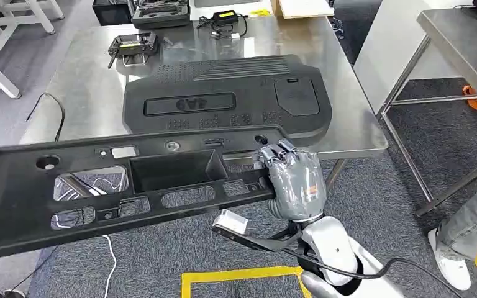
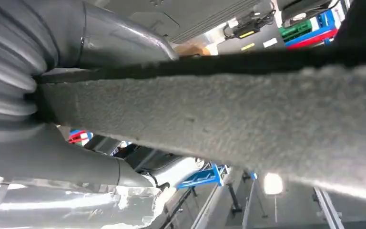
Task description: Take the parts from the cabinet and place them on the table.
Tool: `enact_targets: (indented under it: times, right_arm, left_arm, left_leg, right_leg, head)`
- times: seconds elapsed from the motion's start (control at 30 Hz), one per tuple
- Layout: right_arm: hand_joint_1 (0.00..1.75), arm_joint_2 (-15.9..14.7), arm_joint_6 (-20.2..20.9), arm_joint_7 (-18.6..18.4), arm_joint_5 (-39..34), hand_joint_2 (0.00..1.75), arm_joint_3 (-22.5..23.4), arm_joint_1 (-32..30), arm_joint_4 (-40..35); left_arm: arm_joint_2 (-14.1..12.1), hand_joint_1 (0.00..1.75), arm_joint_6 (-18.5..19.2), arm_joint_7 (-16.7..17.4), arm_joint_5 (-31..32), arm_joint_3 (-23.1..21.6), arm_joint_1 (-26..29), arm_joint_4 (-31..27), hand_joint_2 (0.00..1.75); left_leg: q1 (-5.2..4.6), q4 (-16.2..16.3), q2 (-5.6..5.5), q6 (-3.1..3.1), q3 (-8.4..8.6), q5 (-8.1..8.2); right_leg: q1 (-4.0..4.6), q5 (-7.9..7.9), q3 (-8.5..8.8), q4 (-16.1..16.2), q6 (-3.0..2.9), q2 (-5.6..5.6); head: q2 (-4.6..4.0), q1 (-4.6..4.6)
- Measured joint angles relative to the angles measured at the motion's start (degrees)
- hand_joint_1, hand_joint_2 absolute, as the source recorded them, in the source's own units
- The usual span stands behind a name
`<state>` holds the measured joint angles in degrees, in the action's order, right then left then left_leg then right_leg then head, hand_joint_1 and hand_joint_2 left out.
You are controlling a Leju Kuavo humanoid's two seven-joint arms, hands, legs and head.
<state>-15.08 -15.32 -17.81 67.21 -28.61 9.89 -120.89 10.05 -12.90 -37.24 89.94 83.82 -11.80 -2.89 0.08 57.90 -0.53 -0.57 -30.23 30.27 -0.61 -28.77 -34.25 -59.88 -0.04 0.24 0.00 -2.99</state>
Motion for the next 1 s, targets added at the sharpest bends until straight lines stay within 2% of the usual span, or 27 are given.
enact_targets:
  times: [0.07, 0.23, 0.43, 0.47, 0.6, 0.7, 0.73, 0.77, 0.8, 0.87, 0.9, 0.93, 0.97, 1.0]
  right_arm:
    - [1.75, 0.0, 0.1, 0.0, 0.0, 1.75, 0.0, -0.1, 0.0]
    - [1.75, 0.0, 0.1, 0.0, 0.0, 1.75, 0.0, -0.2, 0.0]
    - [1.75, 0.0, 0.1, 0.0, 0.1, 1.75, 0.0, -0.2, 0.0]
    - [1.75, 0.0, 0.2, 0.0, 0.1, 1.75, 0.0, -0.2, 0.0]
    - [1.75, 0.0, 0.4, 0.0, 0.1, 1.75, 0.0, -0.2, 0.0]
    - [1.75, 0.0, 0.4, 0.0, 0.1, 1.75, 0.0, -0.2, 0.0]
    - [1.75, 0.0, 0.4, 0.0, 0.1, 1.75, 0.0, -0.1, 0.0]
    - [1.75, 0.0, 0.4, 0.0, 0.1, 1.75, 0.0, -0.1, -0.1]
    - [1.75, 0.0, 0.5, 0.0, 0.1, 1.75, 0.0, 0.0, -0.1]
    - [1.75, 0.0, 0.5, 0.0, 0.1, 1.75, 0.0, 0.1, -0.1]
    - [1.75, 0.0, 0.5, 0.0, 0.1, 1.75, 0.0, 0.0, -0.1]
    - [1.75, 0.0, 0.5, 0.0, 0.0, 1.75, 0.0, -0.1, -0.1]
    - [1.75, 0.0, 0.5, 0.0, 0.0, 1.75, 0.0, -0.1, -0.1]
    - [1.75, 0.0, 0.5, 0.0, 0.1, 1.75, 0.0, -0.1, -0.1]
  left_arm:
    - [0.0, 0.0, 0.0, 0.0, 0.0, 0.0, 0.0, 0.0, 1.75]
    - [0.0, 0.0, 0.0, 0.0, 0.0, 0.0, 0.0, 0.0, 1.75]
    - [0.0, 0.0, -0.1, 0.3, -0.4, 0.0, -0.1, 0.0, 1.75]
    - [0.0, 0.0, -0.1, 0.3, -0.4, 0.0, -0.1, 0.0, 1.75]
    - [0.0, 0.0, 0.0, 0.2, -0.1, 0.0, 0.0, 0.0, 1.75]
    - [-0.1, 0.0, 0.0, 0.2, -0.4, 0.0, 0.0, 0.0, 1.75]
    - [-0.1, 0.0, 0.0, 0.2, -0.4, 0.0, -0.1, 0.0, 1.75]
    - [0.0, 0.0, 0.0, 0.2, -0.2, 0.0, 0.0, 0.0, 1.75]
    - [0.0, 0.0, 0.0, 0.1, -0.1, 0.0, 0.0, 0.0, 1.75]
    - [0.0, 0.0, 0.1, 0.1, -0.1, 0.0, 0.0, 0.0, 1.75]
    - [0.0, 0.0, 0.1, 0.1, 0.0, 0.0, 0.1, 0.0, 1.75]
    - [0.0, 0.0, 0.1, 0.1, 0.0, 0.0, 0.1, 0.0, 1.75]
    - [0.0, 0.0, 0.1, 0.1, 0.0, 0.0, 0.2, 0.0, 1.75]
    - [0.0, 0.0, 0.1, 0.1, 0.0, 0.0, 0.2, 0.0, 1.75]
  left_leg:
    - [0.04, -0.1, 0.0, 0.46, 0.09, 0.05]
    - [0.07, -0.2, 0.01, 0.96, 0.12, 0.09]
    - [0.01, -0.1, 0.0, 0.96, 0.14, 0.09]
    - [-0.2, 0.3, 0.0, 0.83, 0.05, 0.2]
    - [-0.22, 0.5, -0.03, 0.62, -0.05, 0.34]
    - [-0.46, 0.6, -0.03, 0.25, -0.12, 0.41]
    - [-0.41, -0.1, -0.01, -0.11, 0.1, 0.14]
    - [0.72, -1.7, 0.16, -0.32, 1.04, -0.66]
    - [0.58, -2.4, 0.21, -0.51, 1.59, -0.92]
    - [0.72, -2.6, 0.44, -0.66, 1.77, -1.0]
    - [0.72, -2.6, 0.46, -0.69, 1.83, -0.85]
    - [0.75, -2.5, 0.47, -0.68, 1.89, -0.73]
    - [0.89, -2.4, 0.42, -0.51, 2.05, -0.49]
    - [1.14, -2.2, 0.3, -0.15, 2.29, -0.14]
  right_leg:
    - [0.04, -0.05, 0.06, 0.0, -0.09, -0.01]
    - [0.07, -0.09, 0.12, 0.0, -0.14, -0.02]
    - [0.01, -0.08, 0.23, 0.0, -0.13, -0.02]
    - [-0.24, 0.04, 0.28, 0.2, 0.04, -0.03]
    - [-0.27, 0.1, 0.32, 0.2, 0.17, -0.08]
    - [-0.47, 0.3, 0.46, 0.5, 0.64, -0.09]
    - [-0.39, 0.47, 0.79, 0.8, 0.95, -0.08]
    - [-0.24, 0.08, 0.99, 0.8, 1.04, 0.0]
    - [-0.11, -0.58, 0.66, -0.4, 1.29, -0.08]
    - [-0.31, -4.38, -3.34, -8.2, 1.64, -0.04]
    - [-0.53, -5.76, -5.49, -12.1, 1.9, -0.04]
    - [-0.77, -6.1, -7.08, -14.8, 2.14, -0.05]
    - [-0.97, -4.98, -7.44, -14.8, 2.35, -0.08]
    - [-1.16, -2.59, -6.43, -12.0, 2.56, -0.1]
  head:
    - [0.0, 0.0]
    - [0.0, -0.04]
    - [0.0, -0.04]
    - [0.0, -0.02]
    - [0.0, 0.02]
    - [0.0, 0.04]
    - [0.0, 0.07]
    - [0.0, 0.02]
    - [0.0, -0.15]
    - [0.0, -0.79]
    - [0.0, -0.9]
    - [0.0, -0.87]
    - [0.0, -0.87]
    - [0.0, -0.9]
